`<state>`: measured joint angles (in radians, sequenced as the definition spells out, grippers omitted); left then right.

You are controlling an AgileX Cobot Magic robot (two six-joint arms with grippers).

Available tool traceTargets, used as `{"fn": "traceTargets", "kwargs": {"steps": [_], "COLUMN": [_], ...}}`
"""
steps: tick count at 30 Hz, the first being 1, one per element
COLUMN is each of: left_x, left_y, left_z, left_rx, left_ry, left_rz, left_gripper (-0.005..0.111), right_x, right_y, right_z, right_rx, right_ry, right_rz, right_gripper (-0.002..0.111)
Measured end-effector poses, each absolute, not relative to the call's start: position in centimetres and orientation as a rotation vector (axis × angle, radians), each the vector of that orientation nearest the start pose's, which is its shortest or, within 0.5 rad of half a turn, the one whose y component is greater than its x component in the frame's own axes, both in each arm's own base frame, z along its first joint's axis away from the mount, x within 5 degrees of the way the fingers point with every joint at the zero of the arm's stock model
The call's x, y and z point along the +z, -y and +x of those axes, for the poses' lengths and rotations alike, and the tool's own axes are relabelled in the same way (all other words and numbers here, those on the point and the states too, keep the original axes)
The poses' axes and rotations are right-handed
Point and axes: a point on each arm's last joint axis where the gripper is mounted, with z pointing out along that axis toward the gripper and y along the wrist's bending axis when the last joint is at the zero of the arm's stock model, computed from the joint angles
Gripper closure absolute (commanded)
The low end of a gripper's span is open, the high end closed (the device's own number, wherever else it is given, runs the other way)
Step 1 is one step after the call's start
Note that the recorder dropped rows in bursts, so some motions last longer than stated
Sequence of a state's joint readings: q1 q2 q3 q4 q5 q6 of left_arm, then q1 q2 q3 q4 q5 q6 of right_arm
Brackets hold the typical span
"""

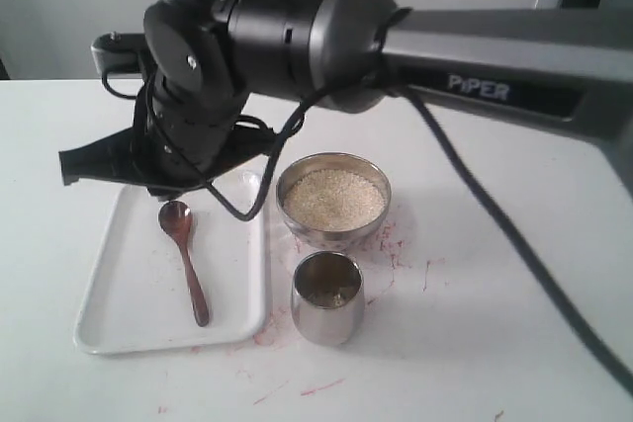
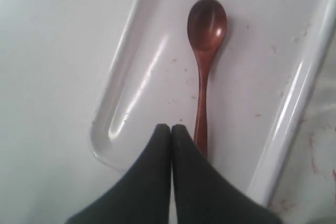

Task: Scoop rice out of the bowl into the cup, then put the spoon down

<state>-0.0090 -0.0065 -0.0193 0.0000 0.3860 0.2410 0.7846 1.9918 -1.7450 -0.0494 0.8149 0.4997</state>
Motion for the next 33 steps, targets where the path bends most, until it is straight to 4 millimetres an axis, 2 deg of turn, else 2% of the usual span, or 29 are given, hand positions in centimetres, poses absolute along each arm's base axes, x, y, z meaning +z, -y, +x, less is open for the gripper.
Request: {"fn": "traceTargets", "kwargs": {"steps": [4, 8, 15, 28, 33], "left_x": [18.5, 18.5, 18.5, 18.5, 18.5], "left_y": [0.0, 0.0, 0.0, 0.0, 0.0], "left_z": [5.2, 5.2, 5.2, 5.2, 5.2], "left_rx": [0.162, 0.162, 0.162, 0.162, 0.162], "left_ry": [-1.832, -1.832, -1.832, -1.832, -1.832], "left_rz": [0.23, 0.23, 0.23, 0.23, 0.23], "left_gripper": [0.092, 0.092, 0.092, 0.092, 0.092], "right_x": [30.4, 32.3, 34.5, 37.4, 38.5], "right_y": [-30.7, -29.9, -28.3, -22.6, -19.8], "right_z": [31.3, 29.6, 26.8, 21.9, 19.4], "right_rx": [0.441, 0.416, 0.445, 0.492, 0.526], "right_ry": [-2.49, -2.425, -2.317, -2.126, -2.035], "right_rz": [-0.448, -0.502, -0.547, -0.559, -0.552], "right_gripper": [0.108, 0.108, 0.108, 0.108, 0.108]}}
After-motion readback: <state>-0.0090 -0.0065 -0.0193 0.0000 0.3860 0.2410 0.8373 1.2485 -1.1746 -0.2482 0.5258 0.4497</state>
